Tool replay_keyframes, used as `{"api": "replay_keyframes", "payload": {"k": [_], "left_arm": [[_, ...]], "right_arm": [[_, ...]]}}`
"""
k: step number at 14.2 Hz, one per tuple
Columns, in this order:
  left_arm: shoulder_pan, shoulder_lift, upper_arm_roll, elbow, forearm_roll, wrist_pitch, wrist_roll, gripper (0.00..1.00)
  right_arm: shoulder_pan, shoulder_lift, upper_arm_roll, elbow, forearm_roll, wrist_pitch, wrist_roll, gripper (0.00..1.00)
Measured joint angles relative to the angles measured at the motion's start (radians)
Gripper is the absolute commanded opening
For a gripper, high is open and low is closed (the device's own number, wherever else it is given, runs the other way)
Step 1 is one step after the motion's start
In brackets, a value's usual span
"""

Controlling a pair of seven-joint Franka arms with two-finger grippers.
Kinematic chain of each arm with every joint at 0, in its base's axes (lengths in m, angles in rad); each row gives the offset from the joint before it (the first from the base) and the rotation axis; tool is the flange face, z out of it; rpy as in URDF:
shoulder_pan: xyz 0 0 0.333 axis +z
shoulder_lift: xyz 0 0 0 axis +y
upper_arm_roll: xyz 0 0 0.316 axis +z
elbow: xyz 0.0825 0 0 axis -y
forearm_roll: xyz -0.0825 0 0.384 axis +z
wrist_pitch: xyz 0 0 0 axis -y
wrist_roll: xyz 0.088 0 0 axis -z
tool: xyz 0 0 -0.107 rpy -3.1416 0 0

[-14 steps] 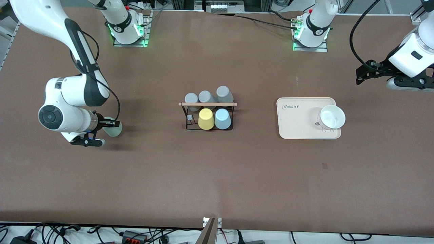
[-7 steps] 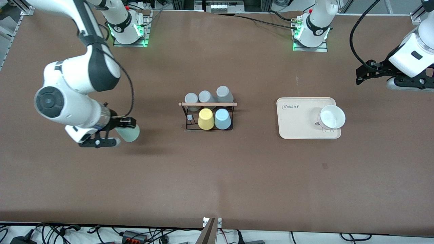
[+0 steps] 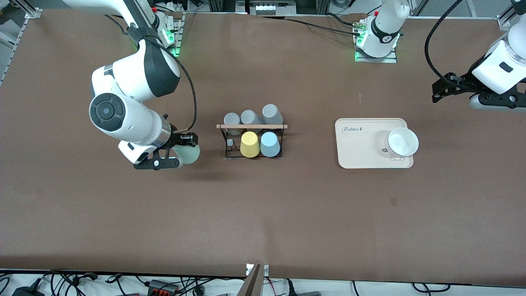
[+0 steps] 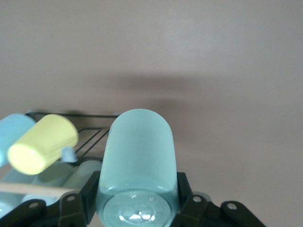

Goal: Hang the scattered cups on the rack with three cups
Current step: 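Lift and carry the green cup to the rack with the right gripper, then hang the green cup on the rack peg beside the yellow cup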

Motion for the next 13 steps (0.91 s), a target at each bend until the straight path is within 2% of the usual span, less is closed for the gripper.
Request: {"api": "replay_keyframes", "payload": {"k": [6, 13], "left_arm": [[-0.009, 0.000, -0.003, 0.000, 0.000, -0.024, 0.001, 1.00], [-0.008, 0.002, -0.003, 0.000, 0.000, -0.027, 0.001, 1.00]], "right_arm": [[0.098, 0.043, 0.001, 0.036, 0.010, 0.005, 0.148, 0.25], [0.146, 0.114, 0.001, 0.089, 0.010, 0.015, 0.273, 0.25]]}}
